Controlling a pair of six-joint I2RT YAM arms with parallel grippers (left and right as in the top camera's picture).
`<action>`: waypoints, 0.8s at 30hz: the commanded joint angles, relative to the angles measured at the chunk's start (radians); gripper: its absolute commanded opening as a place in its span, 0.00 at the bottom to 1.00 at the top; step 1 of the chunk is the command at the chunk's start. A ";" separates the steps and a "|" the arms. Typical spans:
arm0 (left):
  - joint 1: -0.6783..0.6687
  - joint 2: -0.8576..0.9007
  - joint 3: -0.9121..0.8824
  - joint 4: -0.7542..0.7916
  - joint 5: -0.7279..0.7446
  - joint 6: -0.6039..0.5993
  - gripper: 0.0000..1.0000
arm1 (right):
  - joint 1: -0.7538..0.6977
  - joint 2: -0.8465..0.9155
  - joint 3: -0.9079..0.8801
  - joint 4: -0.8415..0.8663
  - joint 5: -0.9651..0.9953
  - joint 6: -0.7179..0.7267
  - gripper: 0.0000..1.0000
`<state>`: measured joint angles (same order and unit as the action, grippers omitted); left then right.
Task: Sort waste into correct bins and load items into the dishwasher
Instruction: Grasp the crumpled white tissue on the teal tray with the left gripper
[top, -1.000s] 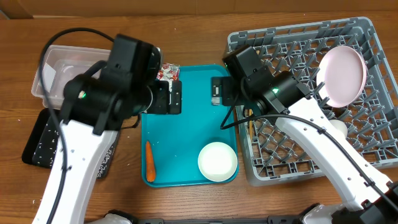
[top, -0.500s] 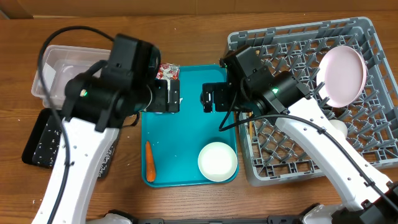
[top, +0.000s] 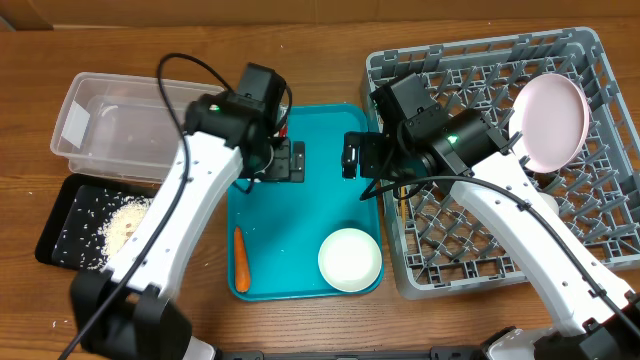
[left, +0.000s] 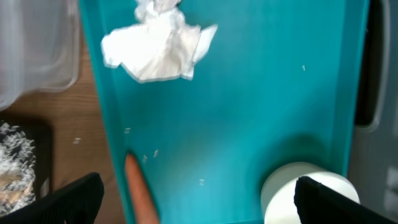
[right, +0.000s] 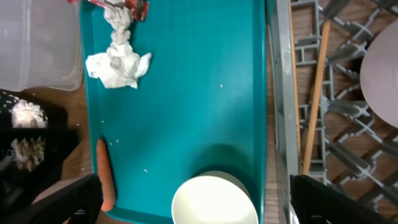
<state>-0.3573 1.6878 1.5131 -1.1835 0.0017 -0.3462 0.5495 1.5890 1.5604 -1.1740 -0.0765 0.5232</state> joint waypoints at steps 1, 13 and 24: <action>0.005 0.054 -0.048 0.082 -0.052 -0.022 1.00 | -0.001 -0.002 0.008 -0.003 0.011 0.009 1.00; 0.044 0.355 -0.084 0.380 -0.224 -0.027 0.97 | -0.001 -0.001 0.001 -0.016 0.007 0.009 1.00; 0.051 0.358 -0.018 0.257 -0.084 -0.047 0.04 | -0.001 -0.001 0.001 -0.039 0.008 0.009 1.00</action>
<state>-0.3096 2.0743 1.4521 -0.8562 -0.1371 -0.3744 0.5495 1.5890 1.5604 -1.2201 -0.0738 0.5240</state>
